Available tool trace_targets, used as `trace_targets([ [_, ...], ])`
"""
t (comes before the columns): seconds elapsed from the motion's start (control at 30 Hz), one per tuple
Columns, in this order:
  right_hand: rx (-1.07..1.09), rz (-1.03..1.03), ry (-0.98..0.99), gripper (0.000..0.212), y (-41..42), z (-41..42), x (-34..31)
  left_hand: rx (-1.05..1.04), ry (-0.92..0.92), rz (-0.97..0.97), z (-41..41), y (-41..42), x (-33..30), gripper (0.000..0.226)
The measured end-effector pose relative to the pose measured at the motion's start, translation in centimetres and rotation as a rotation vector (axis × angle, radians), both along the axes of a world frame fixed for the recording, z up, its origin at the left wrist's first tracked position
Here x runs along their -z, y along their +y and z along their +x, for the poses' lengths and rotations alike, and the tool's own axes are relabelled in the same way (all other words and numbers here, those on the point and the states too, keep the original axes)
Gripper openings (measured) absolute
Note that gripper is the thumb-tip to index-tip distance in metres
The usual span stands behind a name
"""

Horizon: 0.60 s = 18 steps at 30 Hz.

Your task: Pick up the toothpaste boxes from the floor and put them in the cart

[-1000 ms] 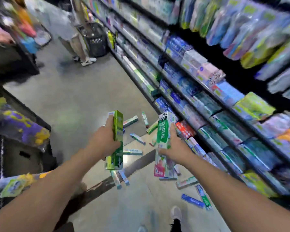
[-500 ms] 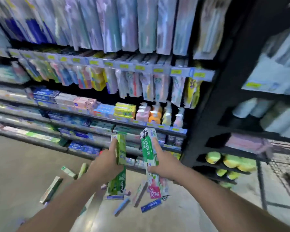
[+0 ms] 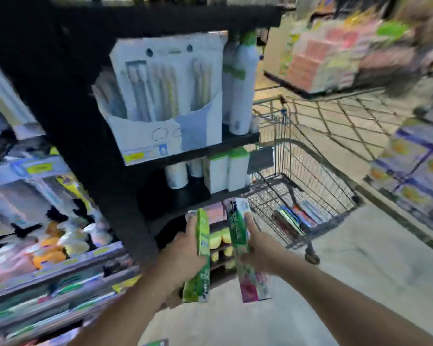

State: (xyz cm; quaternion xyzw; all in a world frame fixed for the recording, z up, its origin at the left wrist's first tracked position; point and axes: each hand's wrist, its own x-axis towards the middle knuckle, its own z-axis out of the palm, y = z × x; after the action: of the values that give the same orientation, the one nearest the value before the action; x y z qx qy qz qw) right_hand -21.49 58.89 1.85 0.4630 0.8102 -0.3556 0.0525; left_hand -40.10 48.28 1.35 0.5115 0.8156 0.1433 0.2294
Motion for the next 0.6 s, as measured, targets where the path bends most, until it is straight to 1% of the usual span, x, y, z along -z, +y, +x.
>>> trace_targets([
  [0.17, 0.183, -0.064, 0.062, 0.111, 5.7, 4.9, 0.9, 0.187, -0.026, -0.027, 5.2, 9.3, 1.5, 0.111],
  [0.27, 0.262, -0.060, 0.044, 0.110, 9.5, 6.8, 2.3, 0.313, -0.012, -0.048, 7.3, 14.7, 2.5, 0.105],
  [0.37, 0.356, -0.064, 0.005, 0.111, 13.8, 8.4, 3.3, 0.382, 0.013, -0.068, 8.2, 20.5, 3.0, 0.107],
  [0.5, 0.498, -0.069, 0.044, 0.113, 19.0, 10.5, 2.4, 0.430, -0.008, -0.089, 9.3, 28.0, 2.9, 0.112],
  [0.6, 0.567, -0.035, 0.012, 0.113, 22.6, 12.0, 1.7, 0.465, -0.033, -0.085, 10.6, 32.8, 2.9, 0.116],
])
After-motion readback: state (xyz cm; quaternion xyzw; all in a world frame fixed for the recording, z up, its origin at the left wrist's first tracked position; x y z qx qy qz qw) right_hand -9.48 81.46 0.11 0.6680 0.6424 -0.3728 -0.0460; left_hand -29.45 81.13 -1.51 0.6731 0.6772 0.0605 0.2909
